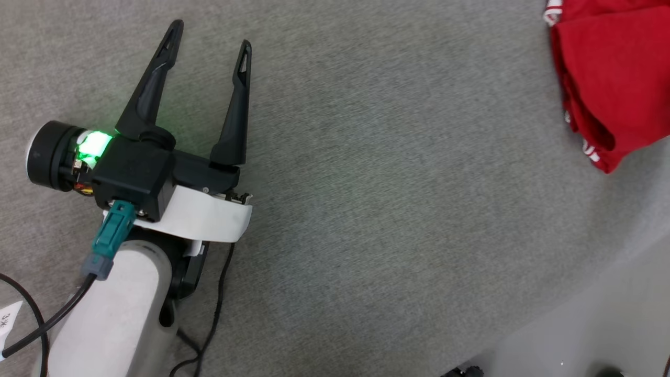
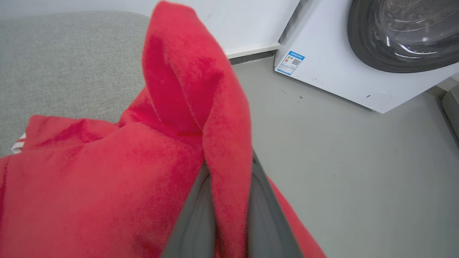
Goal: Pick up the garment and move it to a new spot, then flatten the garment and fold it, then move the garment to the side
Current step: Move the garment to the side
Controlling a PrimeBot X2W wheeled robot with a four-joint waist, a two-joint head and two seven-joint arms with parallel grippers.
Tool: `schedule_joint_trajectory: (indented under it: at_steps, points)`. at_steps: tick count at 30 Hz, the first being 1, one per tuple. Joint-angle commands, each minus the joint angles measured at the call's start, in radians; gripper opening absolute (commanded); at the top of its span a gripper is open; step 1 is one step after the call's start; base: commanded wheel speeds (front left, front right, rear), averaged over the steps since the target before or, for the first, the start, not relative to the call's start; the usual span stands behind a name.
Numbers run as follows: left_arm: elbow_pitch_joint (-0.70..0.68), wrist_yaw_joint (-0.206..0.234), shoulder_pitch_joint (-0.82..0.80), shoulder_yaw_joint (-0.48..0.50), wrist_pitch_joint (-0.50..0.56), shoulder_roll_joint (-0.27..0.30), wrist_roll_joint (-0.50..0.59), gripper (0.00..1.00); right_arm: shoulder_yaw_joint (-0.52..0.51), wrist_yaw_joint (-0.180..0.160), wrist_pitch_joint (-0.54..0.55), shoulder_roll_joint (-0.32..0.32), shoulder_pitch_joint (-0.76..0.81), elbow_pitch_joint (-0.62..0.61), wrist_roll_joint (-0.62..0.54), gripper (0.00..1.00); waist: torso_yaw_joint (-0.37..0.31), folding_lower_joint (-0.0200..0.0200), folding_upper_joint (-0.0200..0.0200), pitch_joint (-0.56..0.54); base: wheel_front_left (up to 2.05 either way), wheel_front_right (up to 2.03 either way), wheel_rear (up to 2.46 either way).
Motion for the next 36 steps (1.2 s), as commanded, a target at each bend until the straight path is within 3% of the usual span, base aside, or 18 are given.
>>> schedule_joint_trajectory:
  at_steps: [1,2,8,14,24,36]
  points:
    - [-0.008,0.002,-0.013,-0.002,0.004,0.005,0.004,1.00,-0.001,-0.001,-0.030,0.016,-0.012,0.025,-0.013,0.47,0.018,-0.0002,0.0000,0.021,0.00,0.00,0.00]
    - [-0.013,0.004,-0.014,-0.003,0.005,0.005,0.006,1.00,0.000,-0.001,-0.054,0.022,-0.021,0.049,-0.024,1.00,0.022,-0.0002,0.0000,0.023,0.00,0.00,0.00]
    - [-0.015,0.012,-0.003,-0.004,-0.004,0.000,0.000,1.00,-0.032,-0.001,-0.164,0.017,-0.047,0.177,-0.087,1.00,0.043,-0.0002,0.0000,-0.003,0.00,0.00,0.00]
    - [0.044,0.023,0.061,0.000,-0.065,-0.039,-0.055,1.00,-0.068,-0.001,-0.187,-0.010,0.019,0.179,-0.126,1.00,0.078,-0.0002,0.0000,-0.129,0.00,0.00,0.00]
    - [0.173,0.046,0.267,0.028,-0.171,-0.101,-0.176,1.00,-0.042,-0.001,-0.188,0.041,0.317,-0.038,-0.203,1.00,0.171,-0.0002,0.0000,-0.432,0.00,0.00,0.00]
    - [0.267,0.060,0.424,0.079,-0.216,-0.113,-0.246,1.00,0.077,-0.001,-0.184,0.130,0.600,-0.328,-0.157,1.00,0.350,-0.0002,0.0000,-0.610,0.00,0.00,0.00]
